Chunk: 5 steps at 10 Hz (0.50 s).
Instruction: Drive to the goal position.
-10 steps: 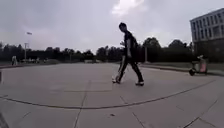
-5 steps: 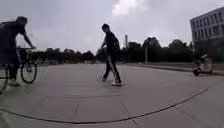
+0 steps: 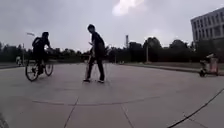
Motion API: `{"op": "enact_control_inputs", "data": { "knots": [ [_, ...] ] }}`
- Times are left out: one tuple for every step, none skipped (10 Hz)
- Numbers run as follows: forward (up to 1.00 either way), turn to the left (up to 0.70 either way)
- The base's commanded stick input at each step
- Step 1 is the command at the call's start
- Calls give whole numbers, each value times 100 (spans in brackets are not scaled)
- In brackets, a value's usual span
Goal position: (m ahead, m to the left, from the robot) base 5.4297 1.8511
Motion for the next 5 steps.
{"op": "enact_control_inputs", "data": {
  "knots": [
    [70,0],
    [70,0],
    [70,0],
    [70,0],
    [70,0]
  ]
}}
